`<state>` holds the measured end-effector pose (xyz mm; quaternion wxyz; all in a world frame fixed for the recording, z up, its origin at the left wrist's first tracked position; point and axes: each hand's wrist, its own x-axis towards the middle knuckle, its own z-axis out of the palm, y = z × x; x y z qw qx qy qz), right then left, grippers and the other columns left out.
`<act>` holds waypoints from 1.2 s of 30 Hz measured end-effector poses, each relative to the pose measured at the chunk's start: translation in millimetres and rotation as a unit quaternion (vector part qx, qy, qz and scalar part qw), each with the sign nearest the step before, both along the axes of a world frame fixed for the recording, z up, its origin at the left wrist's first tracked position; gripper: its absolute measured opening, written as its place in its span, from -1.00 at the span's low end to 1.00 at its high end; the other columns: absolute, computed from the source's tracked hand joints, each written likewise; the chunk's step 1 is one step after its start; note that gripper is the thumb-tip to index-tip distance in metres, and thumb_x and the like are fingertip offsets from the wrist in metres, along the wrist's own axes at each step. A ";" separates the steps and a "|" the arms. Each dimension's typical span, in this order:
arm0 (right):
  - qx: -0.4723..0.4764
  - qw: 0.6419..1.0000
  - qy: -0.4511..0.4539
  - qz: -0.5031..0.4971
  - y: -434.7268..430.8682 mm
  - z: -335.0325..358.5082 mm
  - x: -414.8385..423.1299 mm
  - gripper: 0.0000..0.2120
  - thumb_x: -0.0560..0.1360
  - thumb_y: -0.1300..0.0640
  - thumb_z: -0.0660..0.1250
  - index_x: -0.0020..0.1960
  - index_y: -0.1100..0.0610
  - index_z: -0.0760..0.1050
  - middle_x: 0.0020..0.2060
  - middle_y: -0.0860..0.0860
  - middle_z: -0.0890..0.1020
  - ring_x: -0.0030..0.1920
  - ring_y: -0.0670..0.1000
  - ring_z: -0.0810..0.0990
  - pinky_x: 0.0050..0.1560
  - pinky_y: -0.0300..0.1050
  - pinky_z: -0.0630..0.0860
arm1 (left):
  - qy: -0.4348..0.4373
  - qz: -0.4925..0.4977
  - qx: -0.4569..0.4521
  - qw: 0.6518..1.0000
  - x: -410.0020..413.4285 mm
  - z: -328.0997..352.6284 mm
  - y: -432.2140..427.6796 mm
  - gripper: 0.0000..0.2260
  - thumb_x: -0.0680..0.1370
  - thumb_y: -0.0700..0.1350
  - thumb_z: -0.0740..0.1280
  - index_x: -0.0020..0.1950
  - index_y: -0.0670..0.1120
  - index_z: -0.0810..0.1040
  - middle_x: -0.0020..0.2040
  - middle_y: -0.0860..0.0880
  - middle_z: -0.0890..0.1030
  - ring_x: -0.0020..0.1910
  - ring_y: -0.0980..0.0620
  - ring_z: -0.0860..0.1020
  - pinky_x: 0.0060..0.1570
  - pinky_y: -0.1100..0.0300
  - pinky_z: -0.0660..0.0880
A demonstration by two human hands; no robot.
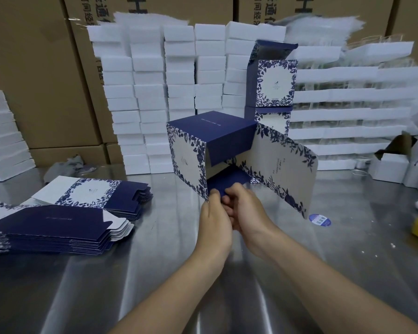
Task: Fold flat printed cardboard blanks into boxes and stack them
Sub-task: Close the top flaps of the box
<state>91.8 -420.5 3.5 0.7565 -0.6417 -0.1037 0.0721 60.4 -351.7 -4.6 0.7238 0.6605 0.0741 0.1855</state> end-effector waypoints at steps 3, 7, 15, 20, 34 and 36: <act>-0.008 1.000 -0.022 -0.016 0.8 -1.2 0.2 -0.66 0.61 0.13 0.14 -0.35 0.04 0.30 -0.51 -0.04 0.32 -0.46 -0.05 0.25 -0.46 -0.18 0.23 | 0.006 -0.003 -0.001 1.000 1.7 -2.2 -0.2 -0.56 0.77 -0.01 0.08 -0.24 -0.12 0.48 -0.51 0.07 0.55 -0.51 0.20 0.53 -0.47 0.36 0.46; -0.026 0.999 -0.022 0.020 -0.1 -2.7 0.4 -0.60 0.56 0.08 0.18 -0.45 -0.02 0.33 -0.49 -0.05 0.34 -0.47 -0.07 0.28 -0.42 -0.16 0.25 | 0.003 0.000 -0.006 1.000 5.6 -4.6 2.1 -0.55 0.76 0.03 0.08 -0.25 -0.09 0.50 -0.45 0.03 0.61 -0.44 0.16 0.59 -0.40 0.30 0.51; -0.040 0.998 -0.048 -0.015 0.4 -0.3 -2.1 -0.65 0.53 0.12 0.19 -0.43 0.01 0.32 -0.51 -0.02 0.34 -0.47 -0.07 0.29 -0.44 -0.19 0.25 | 0.019 -0.001 0.001 1.000 12.4 -7.7 5.3 -0.55 0.76 0.06 0.11 -0.21 -0.13 0.53 -0.40 0.01 0.61 -0.37 0.07 0.62 -0.38 0.32 0.49; -0.037 0.994 -0.079 -0.061 -0.9 2.7 -3.7 -0.47 0.58 0.19 0.14 -0.57 0.01 0.34 -0.58 -0.09 0.34 -0.56 -0.13 0.30 -0.55 -0.31 0.29 | -0.052 -0.004 -0.013 0.999 10.5 -8.8 9.4 -0.58 0.68 0.04 0.30 0.50 -0.09 0.41 0.04 0.02 0.73 0.05 0.06 0.71 0.02 0.13 0.68; -0.069 0.995 -0.059 -0.047 8.3 -15.5 1.6 -0.77 0.40 0.02 0.20 -0.40 0.05 0.35 -0.47 0.02 0.40 -0.40 -0.03 0.38 -0.38 -0.18 0.36 | -0.035 -0.041 -0.051 0.997 9.5 4.3 15.9 -0.78 0.72 -0.03 0.07 -0.06 0.00 0.40 -0.55 0.09 0.41 -0.59 0.18 0.44 -0.57 0.35 0.37; -0.066 0.996 -0.057 -0.025 10.1 -16.0 3.1 -0.77 0.38 -0.02 0.21 -0.40 0.06 0.39 -0.47 0.03 0.43 -0.43 -0.06 0.40 -0.44 -0.22 0.38 | -0.044 -0.045 -0.047 0.997 11.8 3.3 16.9 -0.80 0.72 -0.03 0.06 -0.05 -0.01 0.39 -0.56 0.09 0.39 -0.61 0.18 0.41 -0.58 0.34 0.35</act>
